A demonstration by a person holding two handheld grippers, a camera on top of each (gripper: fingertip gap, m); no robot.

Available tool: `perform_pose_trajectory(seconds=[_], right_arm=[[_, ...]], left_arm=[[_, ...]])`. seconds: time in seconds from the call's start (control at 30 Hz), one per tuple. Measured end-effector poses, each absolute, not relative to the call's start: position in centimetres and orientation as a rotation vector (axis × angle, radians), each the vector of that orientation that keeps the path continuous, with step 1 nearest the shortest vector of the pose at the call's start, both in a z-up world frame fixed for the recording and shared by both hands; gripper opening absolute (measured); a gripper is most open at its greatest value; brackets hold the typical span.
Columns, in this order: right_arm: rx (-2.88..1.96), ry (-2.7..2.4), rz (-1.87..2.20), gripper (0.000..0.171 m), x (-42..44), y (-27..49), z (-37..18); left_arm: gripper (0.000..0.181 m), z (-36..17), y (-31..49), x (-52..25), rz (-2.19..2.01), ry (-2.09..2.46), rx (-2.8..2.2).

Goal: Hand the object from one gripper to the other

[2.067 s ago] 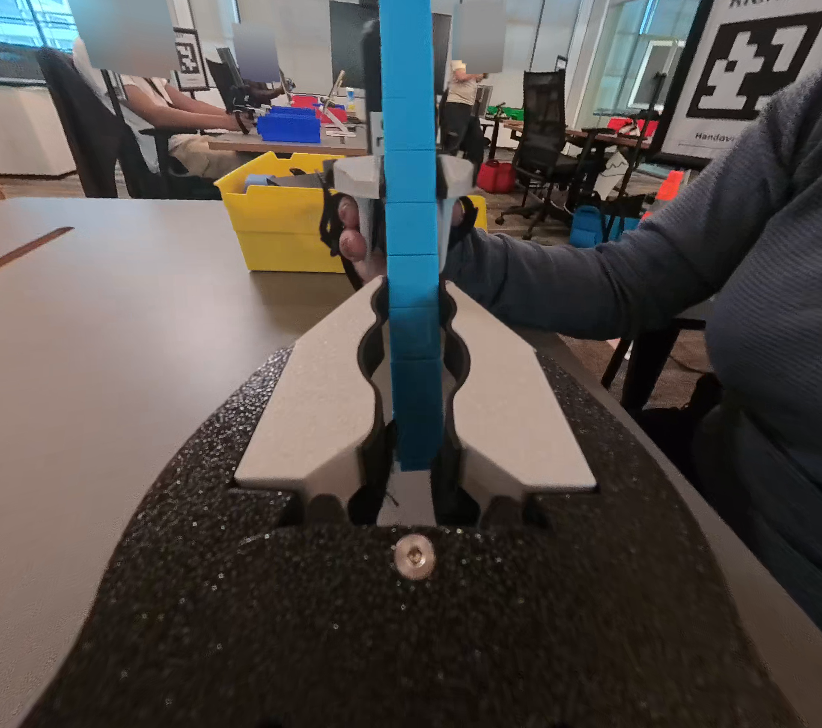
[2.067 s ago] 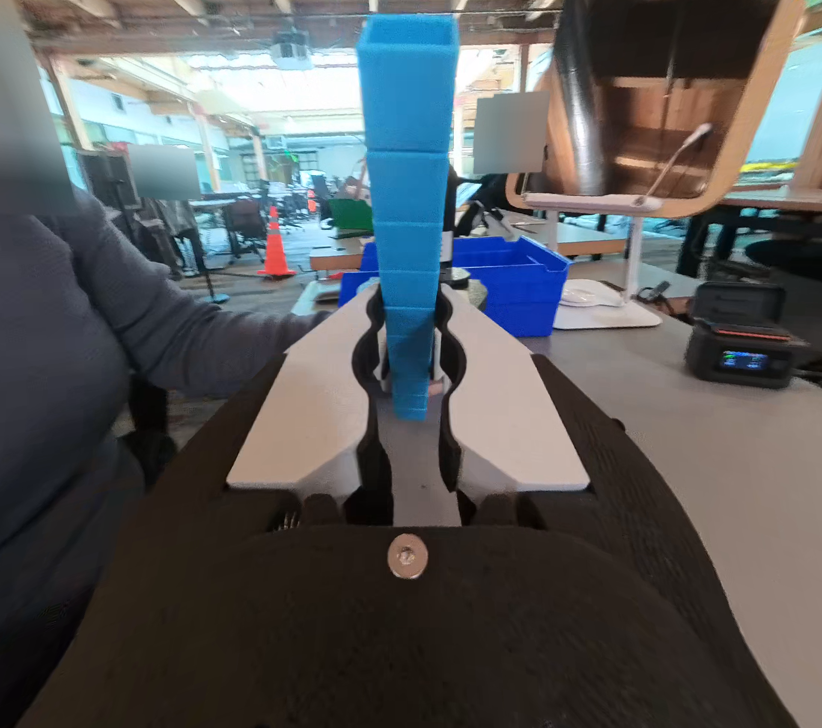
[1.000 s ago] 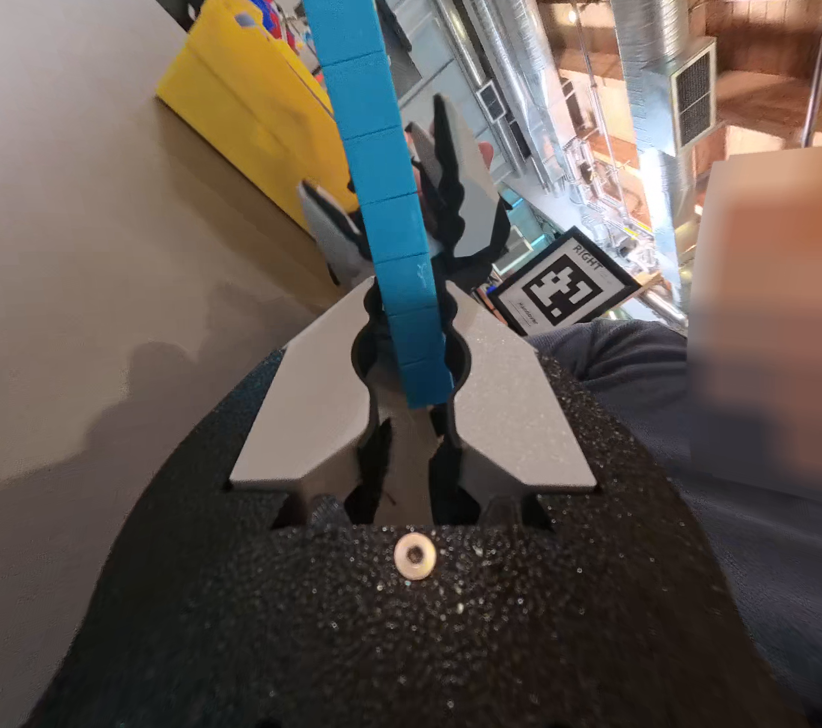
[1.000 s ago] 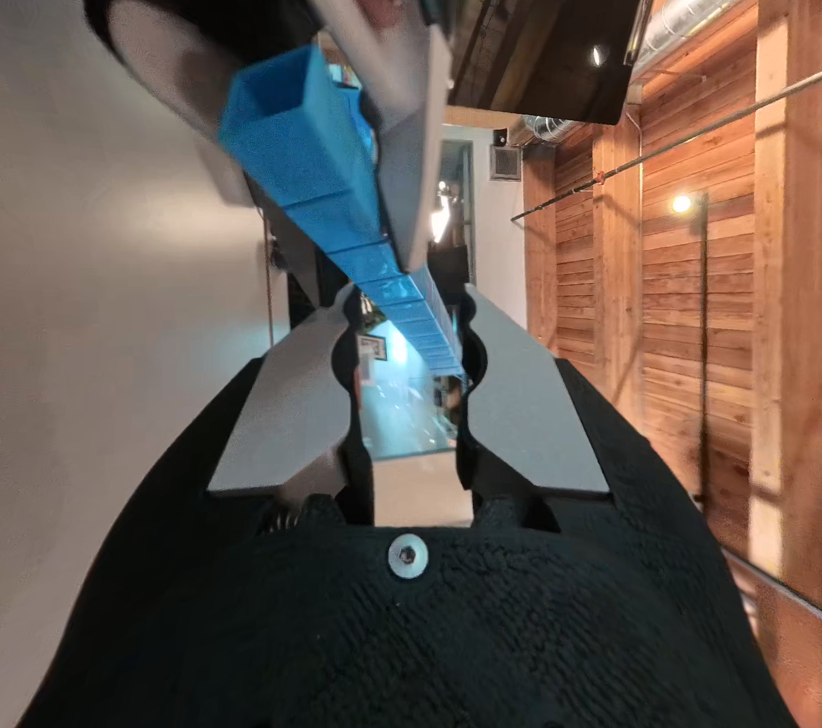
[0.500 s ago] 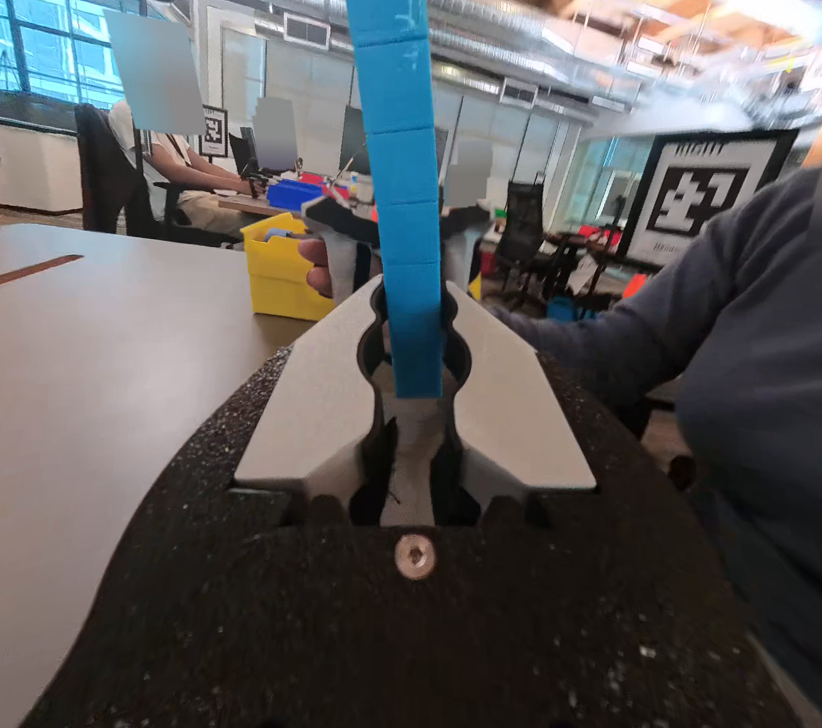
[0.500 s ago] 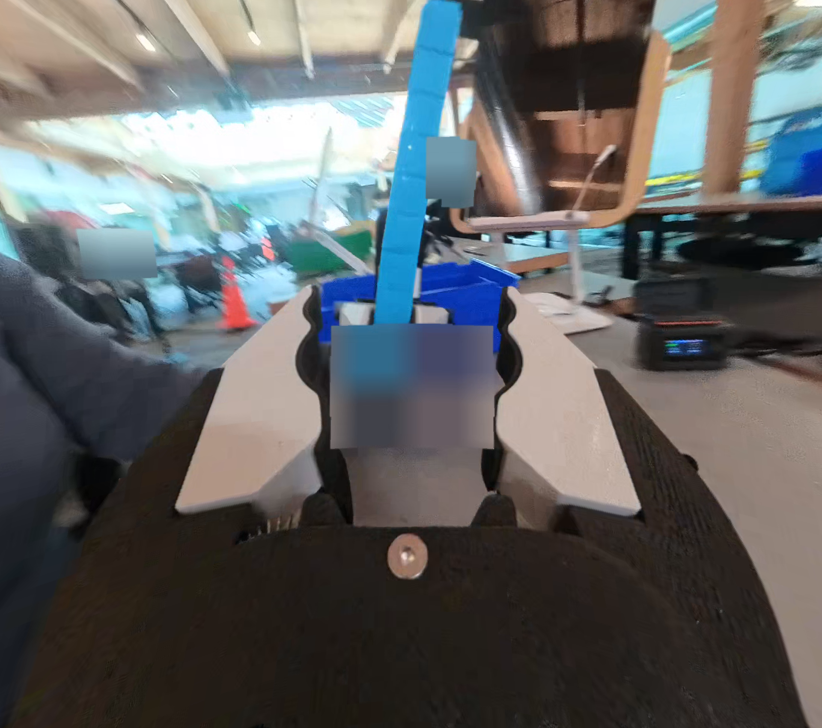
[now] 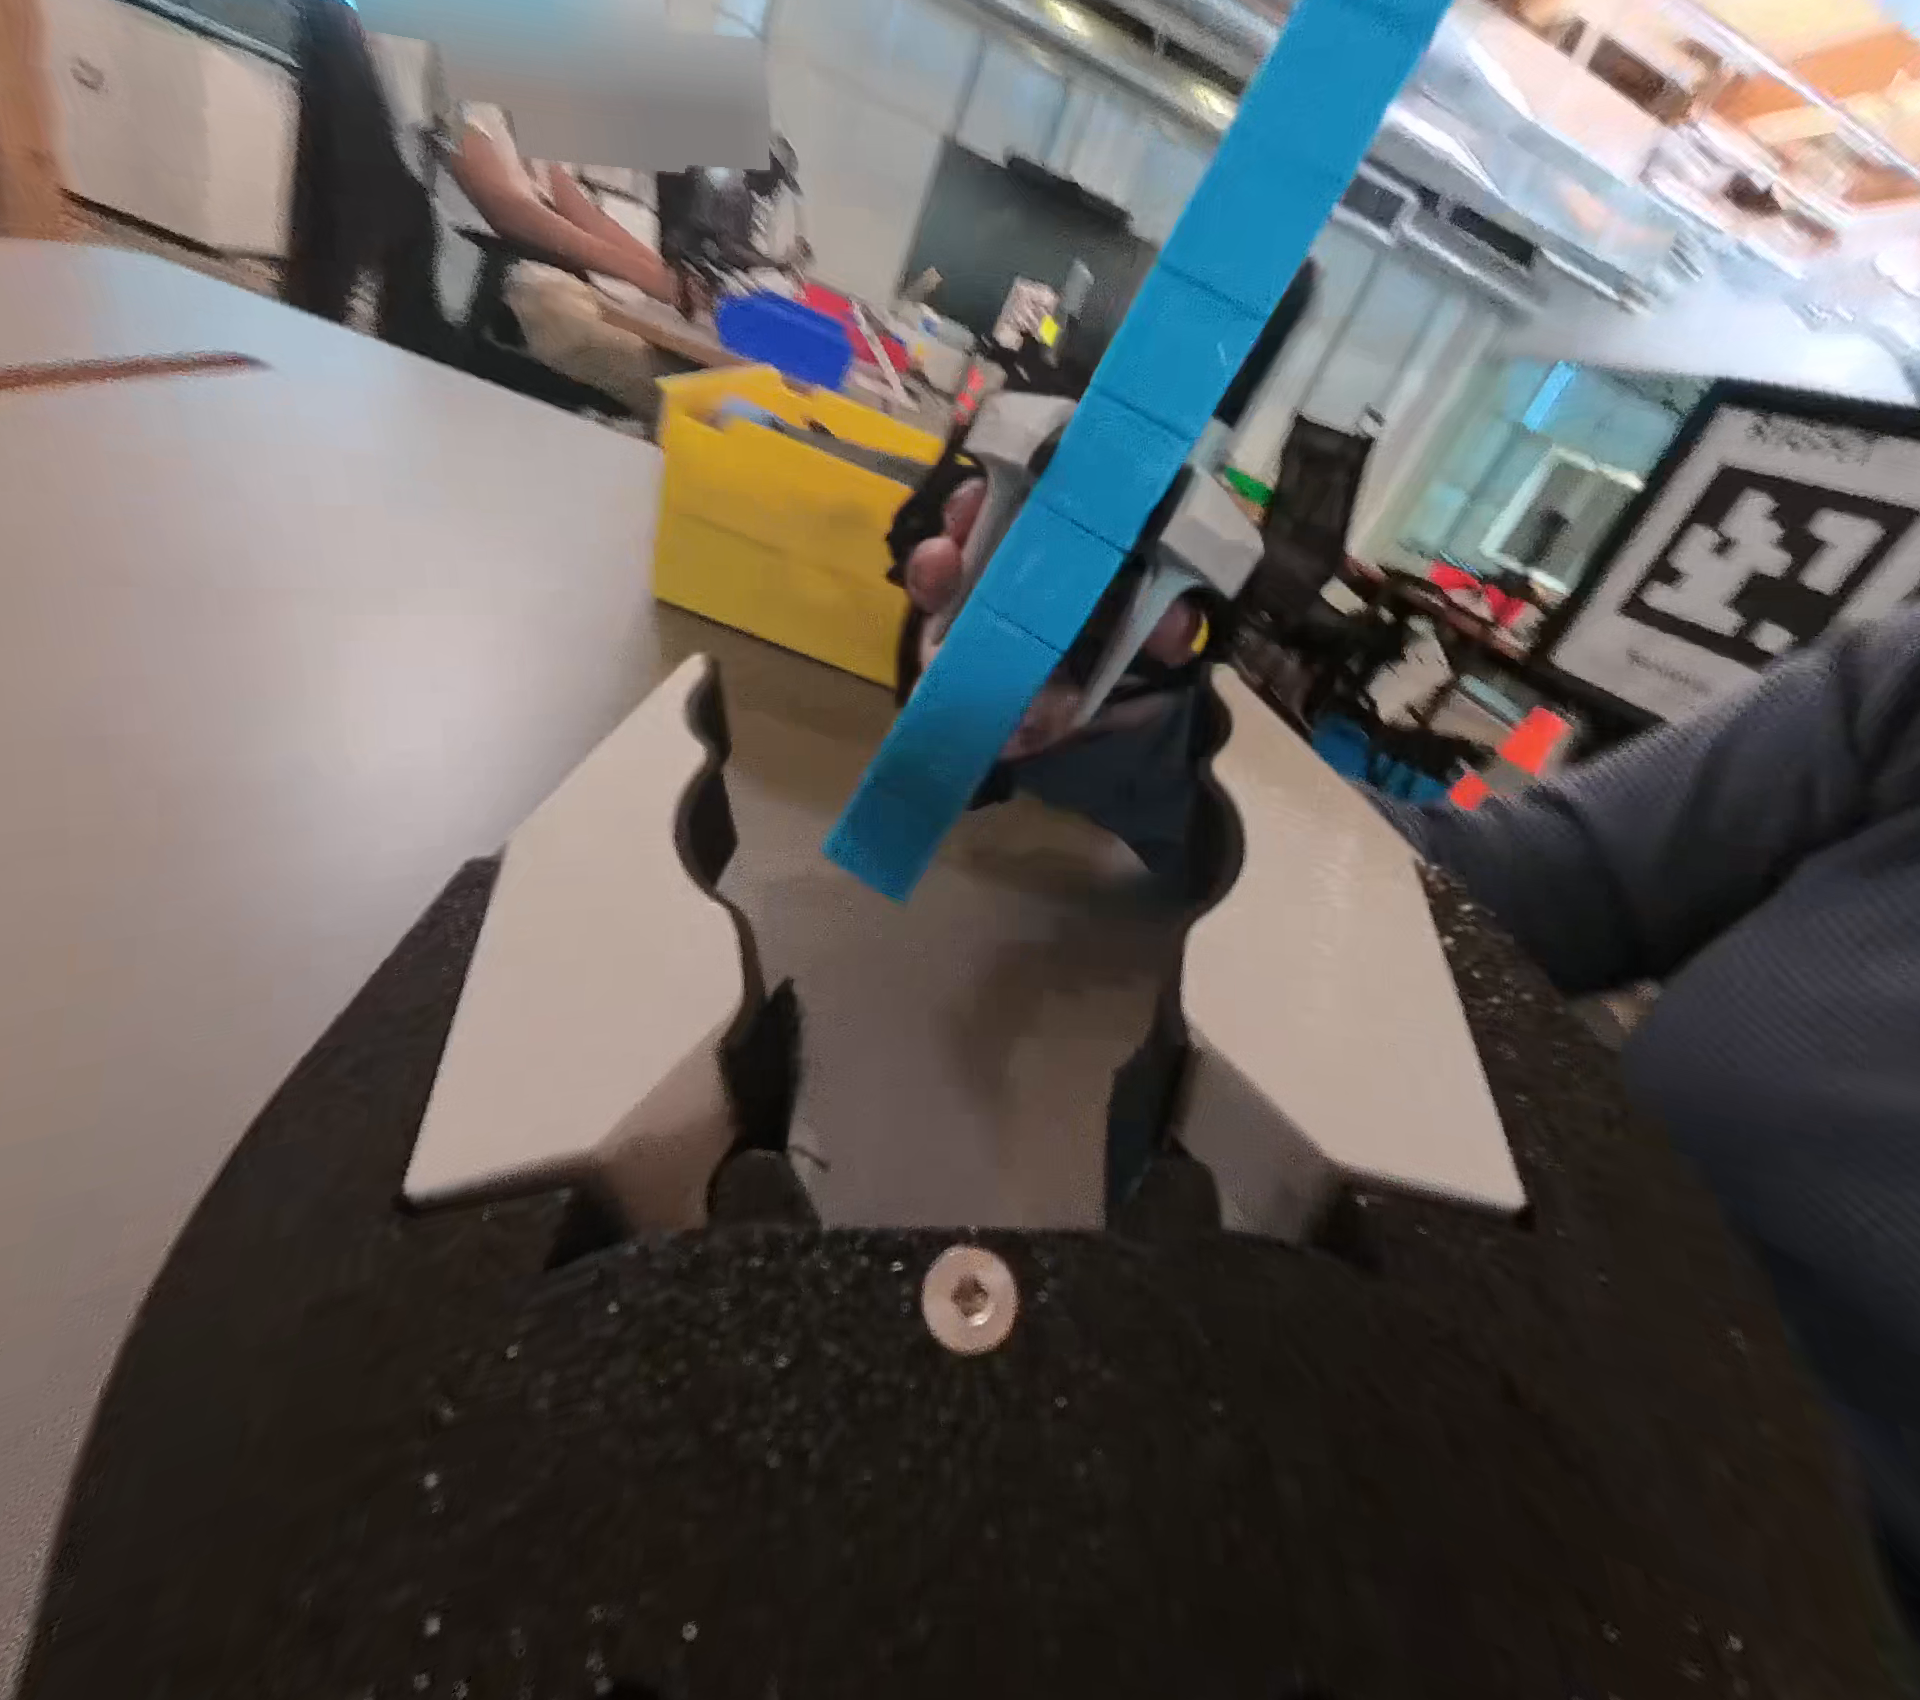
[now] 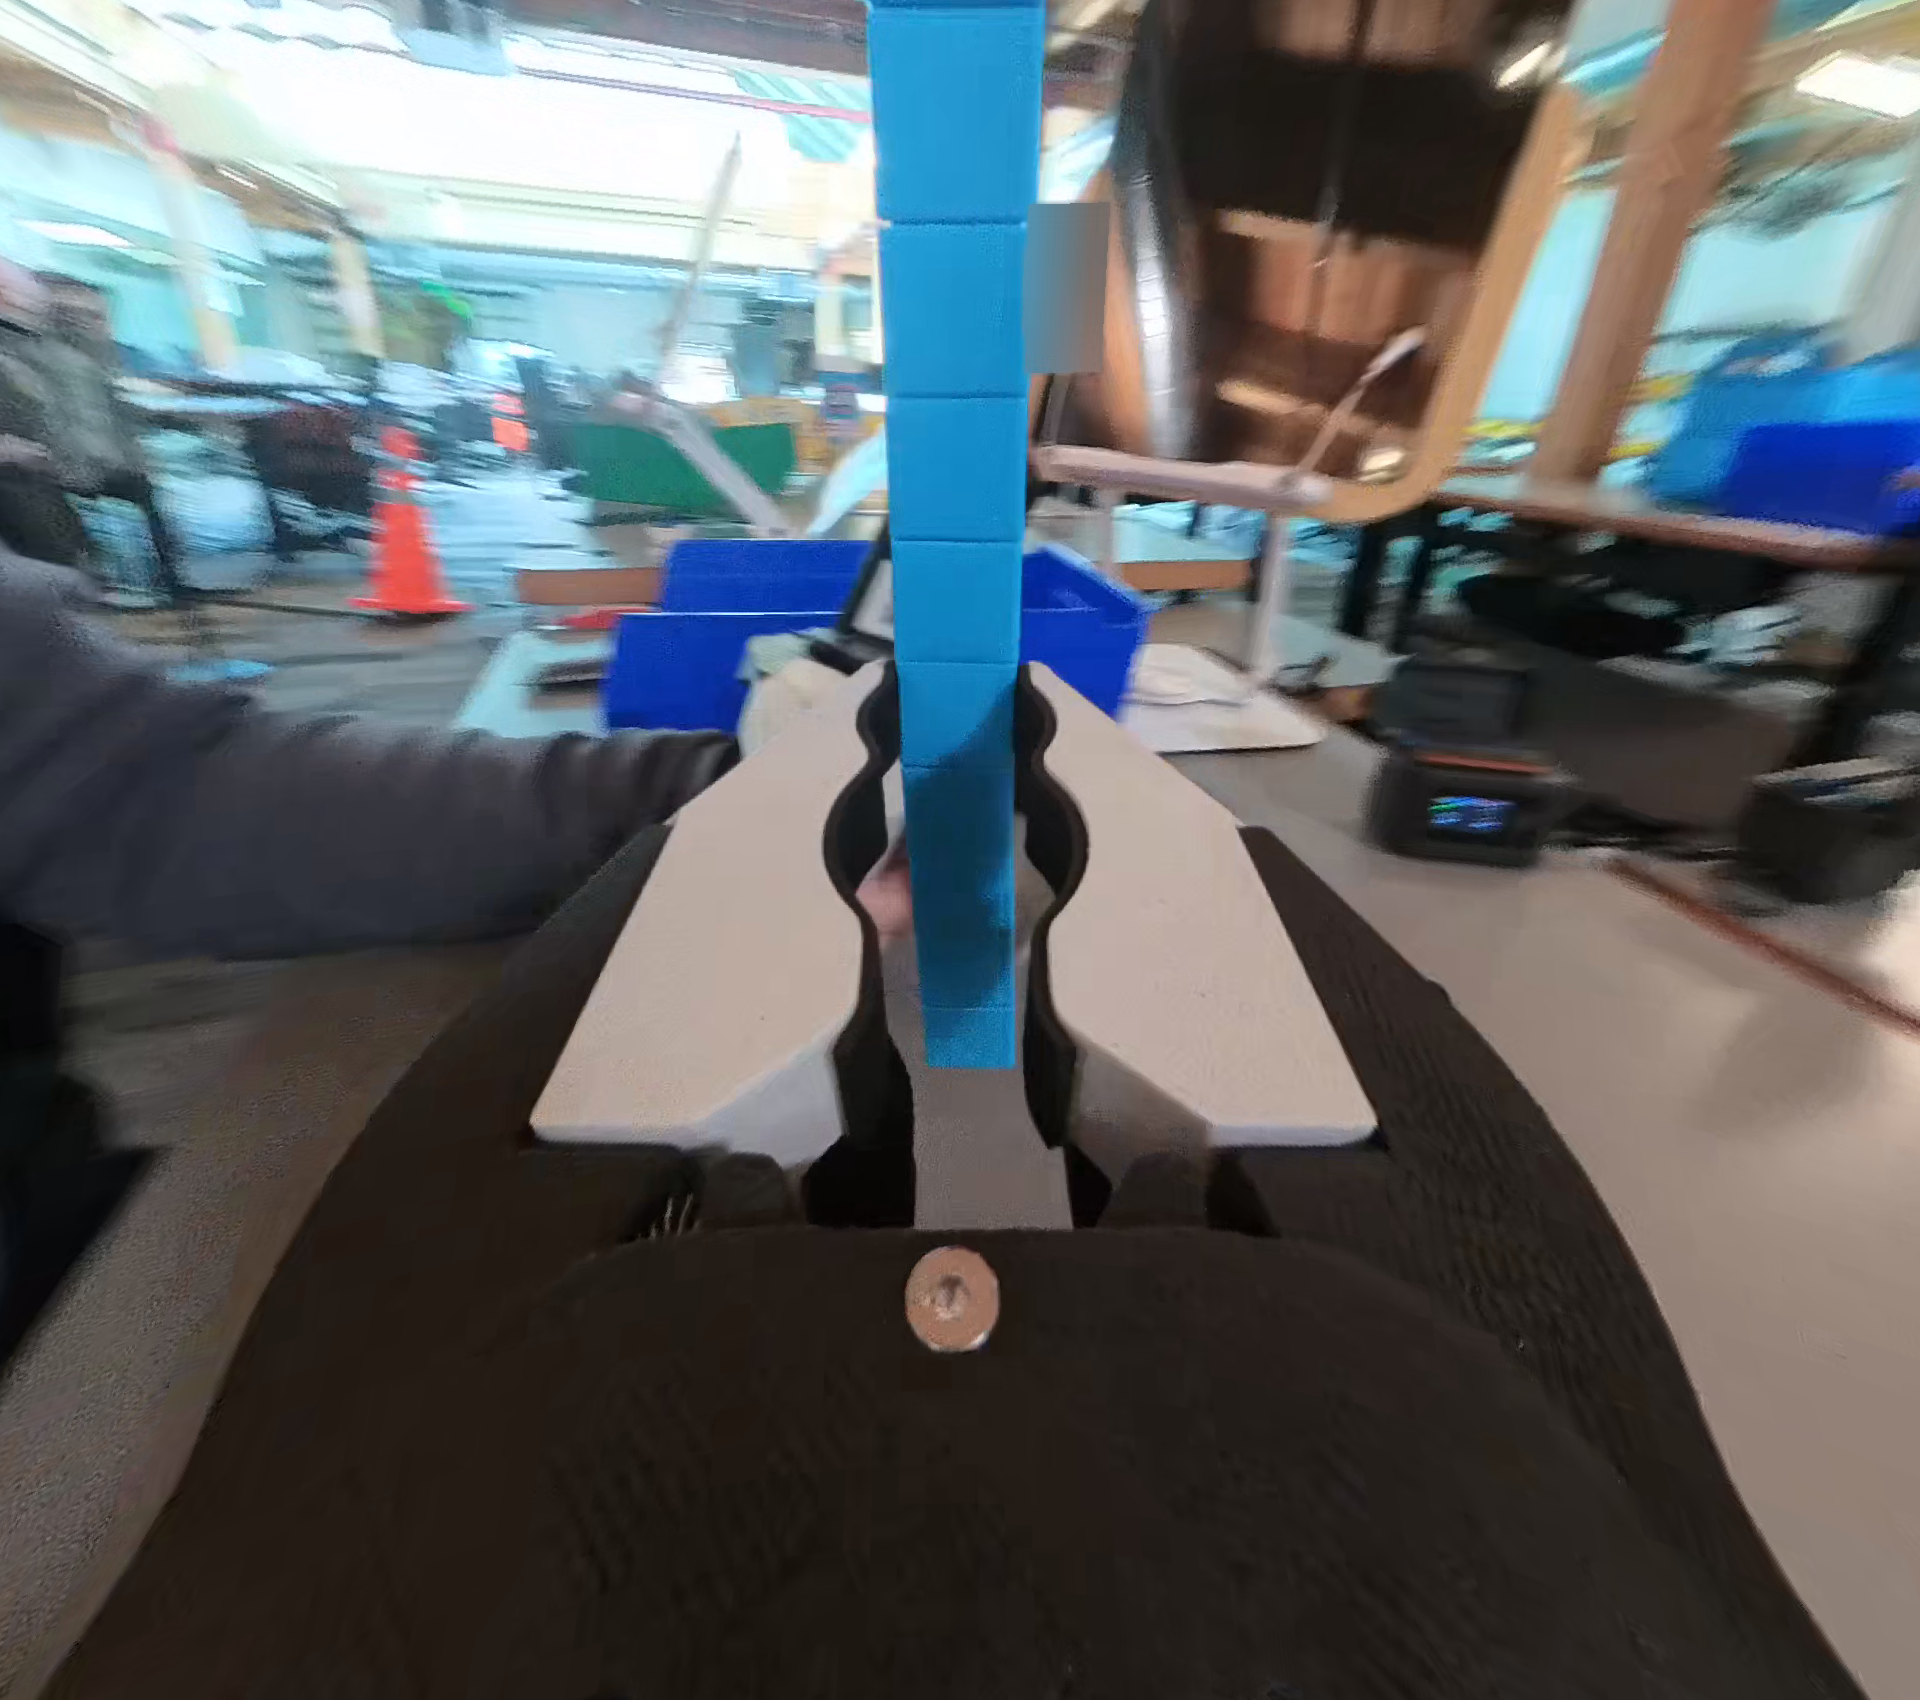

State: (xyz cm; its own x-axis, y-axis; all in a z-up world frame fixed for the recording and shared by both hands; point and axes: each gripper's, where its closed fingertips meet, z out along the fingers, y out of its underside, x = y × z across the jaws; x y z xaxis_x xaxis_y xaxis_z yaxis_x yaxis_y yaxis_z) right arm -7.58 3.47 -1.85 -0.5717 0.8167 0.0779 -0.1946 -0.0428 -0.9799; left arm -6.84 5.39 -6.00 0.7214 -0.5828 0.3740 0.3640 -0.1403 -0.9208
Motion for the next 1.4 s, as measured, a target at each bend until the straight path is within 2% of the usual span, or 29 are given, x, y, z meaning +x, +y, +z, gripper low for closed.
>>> perform_pose_trajectory(seconds=[0.13,0.27,0.37,0.47,0.53,0.63,0.67,0.73,0.83,0.93,1.0,1.17,1.27,1.4], right_arm=[[-0.622,-1.334,1.126,0.019,-8.9,7.2,-1.7],[-0.496,-1.256,0.504,0.019,-9.7,9.6,-2.2],[-0.362,-1.288,0.192,0.019,-10.4,9.4,-3.5],[-0.266,-1.323,0.082,0.02,-11.0,8.5,-4.4],[-0.251,-1.323,0.071,0.02,-11.0,8.2,-4.4],[-0.232,-1.335,0.099,0.02,-11.0,7.7,-4.5],[-0.23,-1.34,0.121,0.02,-11.0,7.5,-4.6],[-0.246,-1.38,0.202,0.026,-11.0,7.0,-5.0],[-0.292,-1.444,0.421,0.059,-10.7,6.2,-5.4],[-0.417,-1.434,0.711,0.083,-9.8,6.4,-4.1],[-0.521,-1.366,0.933,0.091,-9.0,7.1,-2.4],[-0.823,-1.086,1.502,0.102,-7.5,10.2,1.3],[-1.191,-1.174,1.961,0.092,-8.8,9.7,-1.3],[-1.461,-1.06,2.73,0.089,-8.5,7.6,-1.8]], left_arm=[[0.093,-4.4,5.2,-10.1,-0.646,0.093,-1.415],[0.09,-3.4,4.7,-10.4,-0.512,0.132,-1.384],[0.085,-3.7,4.9,-9.4,-0.428,0.202,-1.412],[0.063,-3.8,5.0,-8.6,-0.361,0.255,-1.42],[0.037,-3.9,5.1,-8.4,-0.33,0.267,-1.424],[0.02,-4.2,5.2,-9.4,-0.218,0.252,-1.441],[0.019,-4.1,5.1,-9.5,-0.216,0.263,-1.434],[0.019,-3.5,4.7,-9.3,-0.26,0.261,-1.389],[0.019,-2.6,4.1,-9.4,-0.325,0.25,-1.335],[0.019,-1.9,3.4,-10.1,-0.37,0.223,-1.279],[0.019,-1.2,2.9,-10.8,-0.386,0.195,-1.232],[0.019,0.6,1.3,-12.1,-0.422,0.15,-1.095],[0.018,1.1,0.8,-11.8,-0.321,0.209,-1.052],[0.019,-0.2,1.8,-9.9,-0.001,0.412,-1.157]])
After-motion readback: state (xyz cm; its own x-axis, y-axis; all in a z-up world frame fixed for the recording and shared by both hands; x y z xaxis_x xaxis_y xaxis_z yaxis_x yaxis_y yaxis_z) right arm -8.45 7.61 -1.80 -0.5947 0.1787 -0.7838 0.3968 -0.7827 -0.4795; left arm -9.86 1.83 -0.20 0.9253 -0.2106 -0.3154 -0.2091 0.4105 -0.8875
